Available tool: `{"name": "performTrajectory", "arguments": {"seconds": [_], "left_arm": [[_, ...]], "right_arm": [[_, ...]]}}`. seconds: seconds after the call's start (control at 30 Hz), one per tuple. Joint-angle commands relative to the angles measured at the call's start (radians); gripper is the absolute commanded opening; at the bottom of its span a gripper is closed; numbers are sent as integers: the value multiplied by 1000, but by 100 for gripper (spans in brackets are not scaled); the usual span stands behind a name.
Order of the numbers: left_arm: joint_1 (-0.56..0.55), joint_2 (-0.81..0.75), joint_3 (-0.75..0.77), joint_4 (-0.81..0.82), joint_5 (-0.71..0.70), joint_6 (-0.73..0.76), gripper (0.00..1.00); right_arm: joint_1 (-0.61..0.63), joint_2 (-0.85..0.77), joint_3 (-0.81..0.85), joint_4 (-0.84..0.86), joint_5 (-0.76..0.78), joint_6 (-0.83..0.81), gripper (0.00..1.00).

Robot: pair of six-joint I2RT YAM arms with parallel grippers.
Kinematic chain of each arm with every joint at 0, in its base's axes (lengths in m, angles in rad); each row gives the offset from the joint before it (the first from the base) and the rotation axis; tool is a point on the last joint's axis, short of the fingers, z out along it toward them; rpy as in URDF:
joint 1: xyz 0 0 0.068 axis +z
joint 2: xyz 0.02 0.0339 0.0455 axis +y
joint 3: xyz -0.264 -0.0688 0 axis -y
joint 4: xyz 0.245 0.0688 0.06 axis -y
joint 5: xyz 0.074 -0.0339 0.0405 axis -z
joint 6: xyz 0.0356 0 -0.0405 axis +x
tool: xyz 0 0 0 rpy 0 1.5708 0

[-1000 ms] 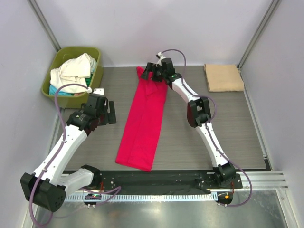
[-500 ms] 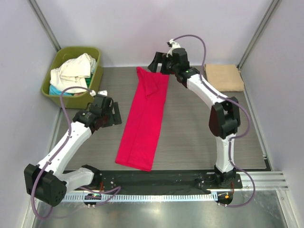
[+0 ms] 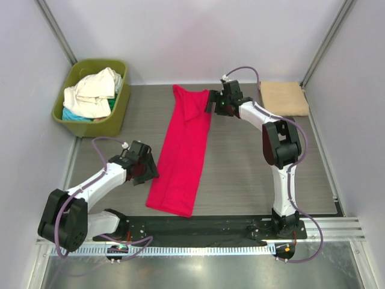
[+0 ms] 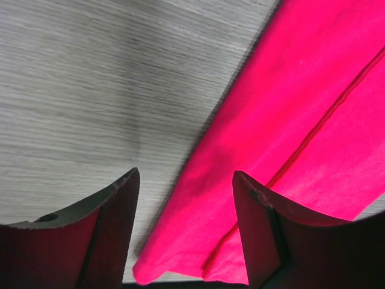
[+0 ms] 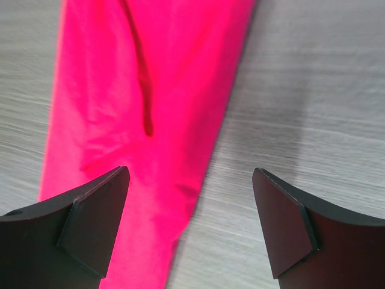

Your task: Fold and stack the t-shirts

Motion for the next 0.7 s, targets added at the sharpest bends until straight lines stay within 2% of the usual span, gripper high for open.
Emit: {"name": "performTrajectory", "arguments": {"seconds": [0.0, 0.2, 0.3, 0.33, 0.43, 0.47, 0.67], "left_arm": [[-3, -14, -48, 110, 40, -46, 63], [-4, -46, -150, 155, 60, -77, 49], [-7, -42, -184, 184, 75, -86, 28], [-9, -40, -191, 192, 107, -89, 17], [-19, -55, -219, 224, 142, -121, 0], [-26, -62, -226, 227, 148, -129, 0], [-64, -126, -230, 230, 173, -184, 0]], "right_arm": [[8, 39, 70, 8, -16, -22, 88], [6, 171, 182, -9, -16, -11, 81], [6, 242, 242, -27, -1, -12, 70], [6, 274, 269, -29, 7, -15, 58], [2, 338, 338, -36, 33, -26, 36], [0, 357, 366, -38, 38, -34, 33], [-11, 512, 657, -72, 21, -86, 25]]}}
